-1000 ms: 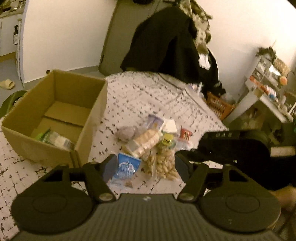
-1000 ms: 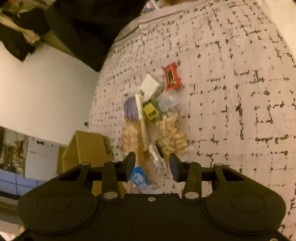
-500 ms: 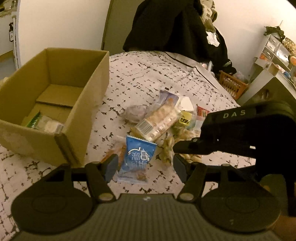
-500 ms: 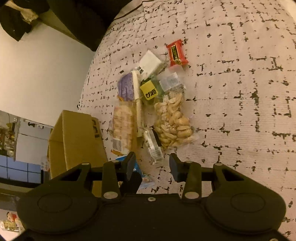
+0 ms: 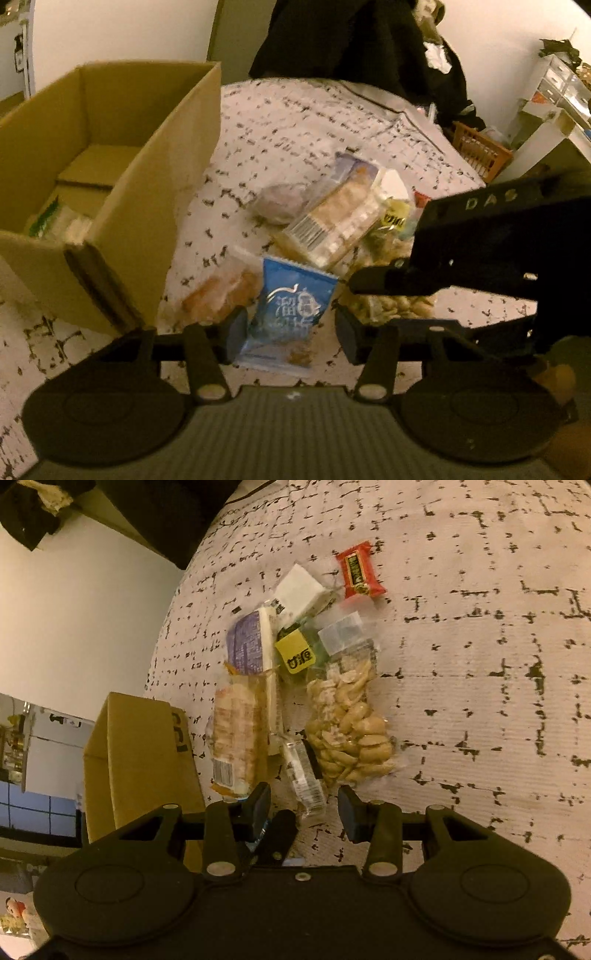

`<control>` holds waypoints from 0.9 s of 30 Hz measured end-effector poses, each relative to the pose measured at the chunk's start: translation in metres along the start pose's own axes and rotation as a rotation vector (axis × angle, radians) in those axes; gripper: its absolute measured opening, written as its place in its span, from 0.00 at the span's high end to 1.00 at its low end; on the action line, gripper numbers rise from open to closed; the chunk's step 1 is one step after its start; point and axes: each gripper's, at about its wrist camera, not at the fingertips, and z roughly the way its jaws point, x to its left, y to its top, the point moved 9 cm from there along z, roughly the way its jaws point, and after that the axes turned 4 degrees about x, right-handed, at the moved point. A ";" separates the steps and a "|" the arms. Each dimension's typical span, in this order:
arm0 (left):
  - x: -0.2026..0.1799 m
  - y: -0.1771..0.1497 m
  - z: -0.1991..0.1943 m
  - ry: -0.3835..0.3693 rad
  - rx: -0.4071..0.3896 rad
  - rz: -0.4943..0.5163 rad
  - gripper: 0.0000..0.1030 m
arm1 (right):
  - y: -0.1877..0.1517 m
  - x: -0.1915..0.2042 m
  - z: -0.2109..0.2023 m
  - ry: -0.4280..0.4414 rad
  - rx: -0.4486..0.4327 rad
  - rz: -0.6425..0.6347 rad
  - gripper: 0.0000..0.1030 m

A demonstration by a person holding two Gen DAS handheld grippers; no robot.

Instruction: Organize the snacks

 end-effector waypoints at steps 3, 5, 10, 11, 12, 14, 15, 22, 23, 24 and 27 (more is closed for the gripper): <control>0.004 -0.002 0.001 0.013 -0.006 -0.004 0.55 | -0.001 0.000 0.003 -0.008 0.001 -0.010 0.59; 0.005 -0.002 0.001 0.019 -0.004 -0.009 0.62 | -0.001 0.001 0.006 -0.014 0.005 -0.017 0.64; 0.005 -0.002 -0.006 0.019 -0.001 -0.027 0.69 | -0.004 -0.002 0.016 -0.018 0.002 -0.001 0.80; 0.004 -0.002 -0.008 0.017 -0.001 -0.028 0.69 | -0.003 -0.002 0.015 -0.014 -0.002 0.002 0.81; 0.003 -0.002 -0.011 0.010 -0.002 -0.029 0.69 | -0.003 -0.001 0.012 -0.014 -0.005 0.004 0.81; 0.000 -0.002 -0.017 0.008 -0.005 -0.027 0.69 | -0.003 0.001 0.005 -0.007 -0.020 0.003 0.81; -0.001 -0.002 -0.021 0.005 -0.010 -0.024 0.69 | -0.003 0.001 0.001 0.000 -0.028 -0.001 0.81; -0.010 0.004 -0.050 -0.015 -0.044 -0.020 0.69 | -0.003 0.007 -0.034 0.035 -0.107 -0.022 0.81; -0.011 0.006 -0.054 -0.017 -0.052 -0.018 0.69 | -0.003 0.009 -0.038 0.038 -0.117 -0.031 0.81; -0.012 0.009 -0.059 -0.017 -0.062 -0.015 0.69 | -0.003 0.012 -0.041 0.044 -0.125 -0.037 0.81; -0.011 0.015 -0.069 -0.018 -0.080 -0.020 0.69 | -0.004 0.016 -0.049 0.062 -0.139 -0.050 0.81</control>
